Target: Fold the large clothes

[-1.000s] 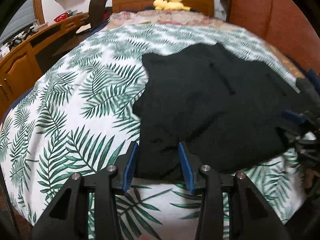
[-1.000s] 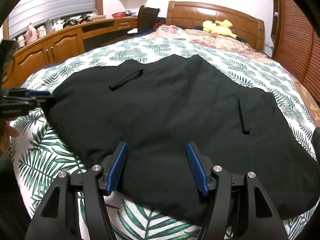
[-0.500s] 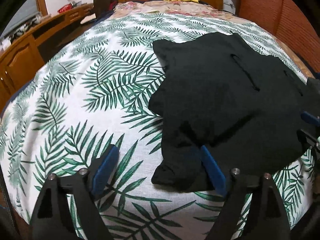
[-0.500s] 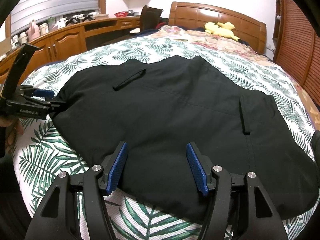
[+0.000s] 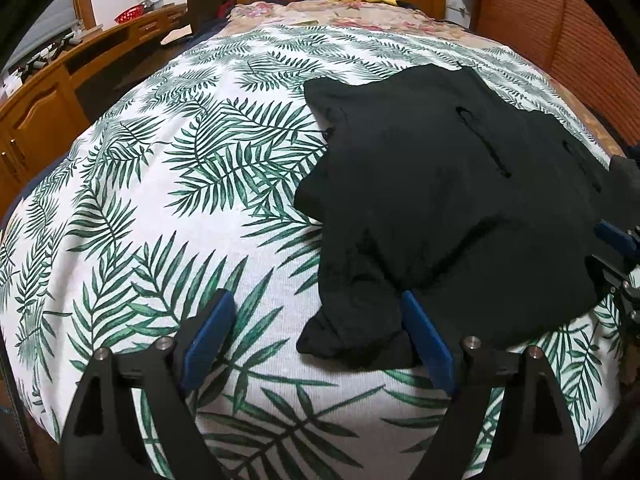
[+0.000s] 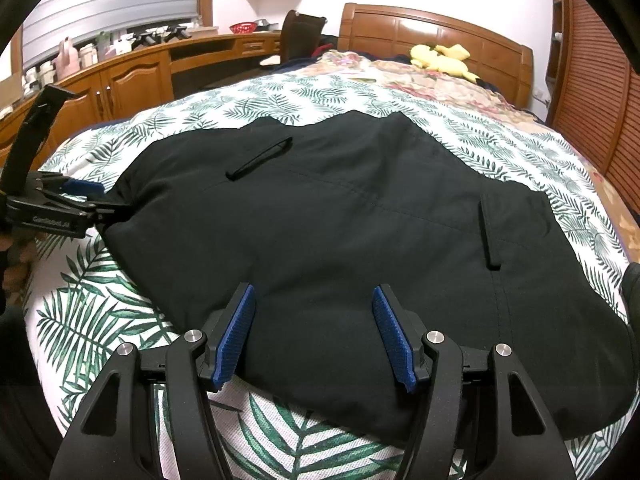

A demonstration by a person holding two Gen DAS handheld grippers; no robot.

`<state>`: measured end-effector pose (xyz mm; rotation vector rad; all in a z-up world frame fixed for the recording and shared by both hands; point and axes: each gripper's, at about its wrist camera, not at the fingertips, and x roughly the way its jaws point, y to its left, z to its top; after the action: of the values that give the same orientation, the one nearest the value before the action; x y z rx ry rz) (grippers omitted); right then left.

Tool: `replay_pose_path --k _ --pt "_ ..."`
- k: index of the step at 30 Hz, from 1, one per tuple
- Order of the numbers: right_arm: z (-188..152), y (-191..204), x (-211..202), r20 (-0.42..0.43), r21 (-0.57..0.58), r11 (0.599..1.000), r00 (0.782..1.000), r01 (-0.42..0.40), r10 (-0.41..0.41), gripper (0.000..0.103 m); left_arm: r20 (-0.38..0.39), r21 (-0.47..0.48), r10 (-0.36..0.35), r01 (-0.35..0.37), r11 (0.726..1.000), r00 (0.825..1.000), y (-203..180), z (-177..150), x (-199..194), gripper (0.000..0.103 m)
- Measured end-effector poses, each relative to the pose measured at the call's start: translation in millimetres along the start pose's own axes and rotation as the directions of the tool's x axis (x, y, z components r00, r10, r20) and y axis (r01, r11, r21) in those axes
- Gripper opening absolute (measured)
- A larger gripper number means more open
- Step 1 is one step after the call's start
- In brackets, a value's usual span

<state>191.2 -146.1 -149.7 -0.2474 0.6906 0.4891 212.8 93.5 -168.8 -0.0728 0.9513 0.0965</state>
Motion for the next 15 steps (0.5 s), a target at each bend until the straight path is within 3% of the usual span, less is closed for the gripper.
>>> replay_pose_path --k 2,6,8,13,15 --pt "0 1 0 0.000 0.000 1.000 1.000 0.000 0.000 0.063 0.017 -0.001 -0.010 0.010 1.000 1.000 0 -2 -6 0.083" --pt "0 1 0 0.000 -0.001 1.000 1.000 0.001 -0.001 0.063 0.038 -0.018 -0.079 0.080 0.997 0.996 0 -9 -17 0.058" --pt "0 1 0 0.000 -0.001 1.000 1.000 0.000 0.000 0.063 0.041 -0.021 -0.088 0.089 0.996 0.995 -1 -12 -19 0.052" --pt "-1 -1 -6 0.010 0.005 1.000 1.000 -0.026 0.026 0.063 0.029 -0.044 -0.091 0.093 0.995 0.995 -1 -13 -16 0.050" --pt "-2 -4 -9 0.007 0.003 0.999 0.999 -0.050 0.050 0.063 0.032 -0.048 -0.110 0.111 0.993 0.993 -1 -13 -16 0.034"
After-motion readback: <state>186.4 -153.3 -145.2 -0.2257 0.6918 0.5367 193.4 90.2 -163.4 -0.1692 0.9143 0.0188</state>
